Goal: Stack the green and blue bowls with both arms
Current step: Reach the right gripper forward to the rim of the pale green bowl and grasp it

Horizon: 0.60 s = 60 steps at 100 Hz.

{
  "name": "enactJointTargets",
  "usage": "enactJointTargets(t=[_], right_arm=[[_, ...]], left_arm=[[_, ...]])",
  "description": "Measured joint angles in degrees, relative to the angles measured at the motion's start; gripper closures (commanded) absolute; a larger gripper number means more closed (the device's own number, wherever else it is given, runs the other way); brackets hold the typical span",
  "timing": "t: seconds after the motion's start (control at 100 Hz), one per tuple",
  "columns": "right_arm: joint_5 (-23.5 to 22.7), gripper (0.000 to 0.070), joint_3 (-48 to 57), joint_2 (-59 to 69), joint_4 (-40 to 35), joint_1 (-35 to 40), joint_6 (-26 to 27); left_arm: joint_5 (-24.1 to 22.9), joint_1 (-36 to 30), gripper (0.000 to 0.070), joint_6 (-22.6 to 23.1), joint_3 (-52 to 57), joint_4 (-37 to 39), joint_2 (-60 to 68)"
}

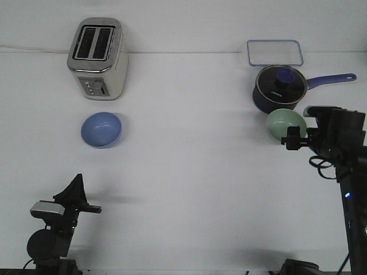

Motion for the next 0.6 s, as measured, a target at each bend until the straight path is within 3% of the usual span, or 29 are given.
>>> enactJointTargets(t=[0.26,0.6], right_arm=[[0.00,0.0242,5.31,14.62,5.22,-4.24,-4.87],[-2.84,0.0242,5.38,26.36,12.04,-6.23,-5.62]], left_arm=[[0.00,0.00,0.0689,0.00,0.00,0.00,0.00],[0.00,0.00,0.0689,0.00,0.00,-0.02,0.00]])
